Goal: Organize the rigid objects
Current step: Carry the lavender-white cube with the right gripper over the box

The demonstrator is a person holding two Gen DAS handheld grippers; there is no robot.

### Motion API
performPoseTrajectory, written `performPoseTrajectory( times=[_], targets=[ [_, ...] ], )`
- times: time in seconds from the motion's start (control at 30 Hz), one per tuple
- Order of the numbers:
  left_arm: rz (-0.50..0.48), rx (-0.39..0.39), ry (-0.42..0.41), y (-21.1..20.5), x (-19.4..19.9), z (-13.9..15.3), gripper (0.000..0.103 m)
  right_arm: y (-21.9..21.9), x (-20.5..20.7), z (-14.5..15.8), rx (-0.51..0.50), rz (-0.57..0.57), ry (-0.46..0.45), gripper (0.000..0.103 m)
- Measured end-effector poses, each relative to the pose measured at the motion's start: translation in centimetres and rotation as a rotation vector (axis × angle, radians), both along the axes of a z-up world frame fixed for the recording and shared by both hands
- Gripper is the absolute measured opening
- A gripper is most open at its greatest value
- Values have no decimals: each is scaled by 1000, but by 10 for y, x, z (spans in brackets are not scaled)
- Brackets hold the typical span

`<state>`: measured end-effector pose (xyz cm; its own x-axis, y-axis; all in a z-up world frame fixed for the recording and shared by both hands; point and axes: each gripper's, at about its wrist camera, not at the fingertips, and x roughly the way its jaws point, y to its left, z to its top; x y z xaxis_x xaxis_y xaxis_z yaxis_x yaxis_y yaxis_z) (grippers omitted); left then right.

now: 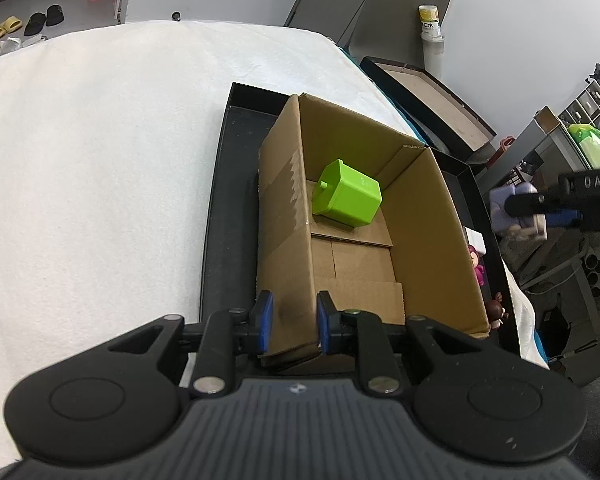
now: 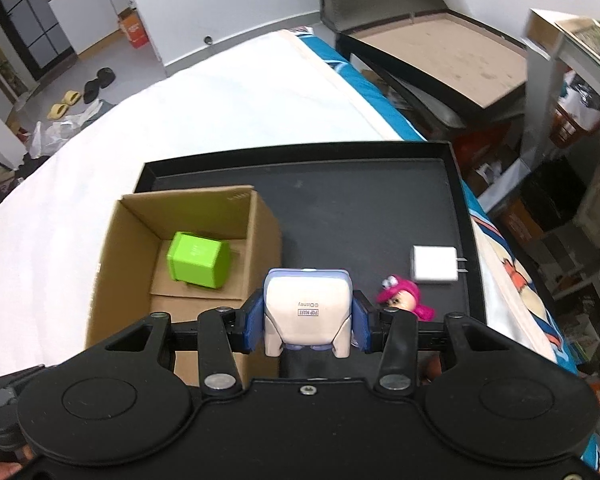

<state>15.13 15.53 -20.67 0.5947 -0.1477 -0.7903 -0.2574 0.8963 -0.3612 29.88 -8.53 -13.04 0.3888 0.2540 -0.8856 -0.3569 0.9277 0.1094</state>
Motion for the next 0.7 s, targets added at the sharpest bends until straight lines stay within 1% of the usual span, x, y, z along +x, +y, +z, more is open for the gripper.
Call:
performPoseTrajectory(
  times=[0.4,0.7],
  targets=[
    [4,3,3,0,1,1,21,39,0,10,6,83,-33,44],
    [4,4,2,0,1,1,21,66,2,7,-1,125,-36,44]
  ],
)
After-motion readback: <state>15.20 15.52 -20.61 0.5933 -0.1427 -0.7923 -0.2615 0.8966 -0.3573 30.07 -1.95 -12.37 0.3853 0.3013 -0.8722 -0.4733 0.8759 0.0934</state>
